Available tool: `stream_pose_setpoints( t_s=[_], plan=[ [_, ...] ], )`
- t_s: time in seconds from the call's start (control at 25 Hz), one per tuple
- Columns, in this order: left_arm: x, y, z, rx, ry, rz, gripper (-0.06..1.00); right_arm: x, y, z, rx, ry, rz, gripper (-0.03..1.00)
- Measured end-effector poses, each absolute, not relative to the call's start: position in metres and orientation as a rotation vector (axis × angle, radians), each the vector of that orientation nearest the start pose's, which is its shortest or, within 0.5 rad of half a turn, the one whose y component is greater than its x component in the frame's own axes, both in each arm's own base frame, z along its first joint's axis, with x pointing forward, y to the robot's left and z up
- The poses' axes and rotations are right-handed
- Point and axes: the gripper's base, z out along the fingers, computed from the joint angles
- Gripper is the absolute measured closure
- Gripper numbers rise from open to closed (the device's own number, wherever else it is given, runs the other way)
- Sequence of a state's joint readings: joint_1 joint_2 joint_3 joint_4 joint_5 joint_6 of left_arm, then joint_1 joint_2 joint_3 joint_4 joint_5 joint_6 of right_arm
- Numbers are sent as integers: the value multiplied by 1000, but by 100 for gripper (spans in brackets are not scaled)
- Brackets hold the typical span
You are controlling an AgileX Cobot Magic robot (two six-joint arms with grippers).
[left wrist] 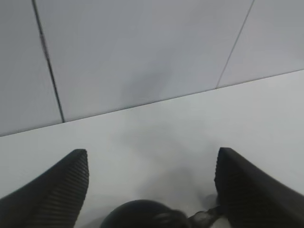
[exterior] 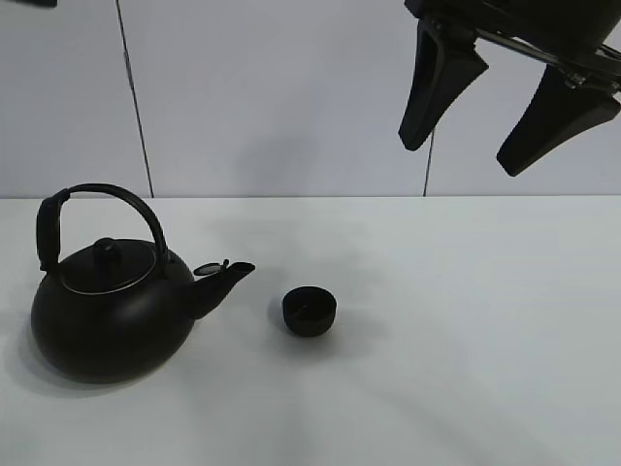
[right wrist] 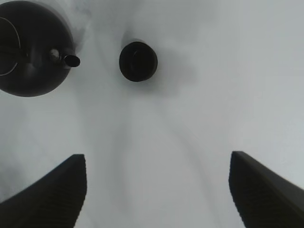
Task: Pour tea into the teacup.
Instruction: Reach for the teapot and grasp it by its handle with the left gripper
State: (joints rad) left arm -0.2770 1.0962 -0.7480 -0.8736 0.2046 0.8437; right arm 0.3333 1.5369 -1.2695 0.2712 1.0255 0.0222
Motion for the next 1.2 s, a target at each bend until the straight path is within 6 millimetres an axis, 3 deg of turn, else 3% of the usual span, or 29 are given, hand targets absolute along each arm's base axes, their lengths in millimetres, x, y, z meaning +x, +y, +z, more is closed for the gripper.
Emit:
stream_pose_setpoints(
  t_s=[0.16, 0.48, 0.8, 1.2],
  plan=[
    [214, -70, 284, 414, 1976, -230, 41, 289, 122, 301, -296, 2778, 448, 40],
    [213, -68, 275, 416, 1986, -199, 42, 289, 122, 301, -295, 2775, 448, 40],
    [199, -60, 239, 451, 2069, -128, 47, 291, 123, 302, -287, 2750, 450, 40],
    [200, -58, 238, 283, 2091, -192, 47, 293, 123, 303, -282, 2733, 451, 40]
  ],
)
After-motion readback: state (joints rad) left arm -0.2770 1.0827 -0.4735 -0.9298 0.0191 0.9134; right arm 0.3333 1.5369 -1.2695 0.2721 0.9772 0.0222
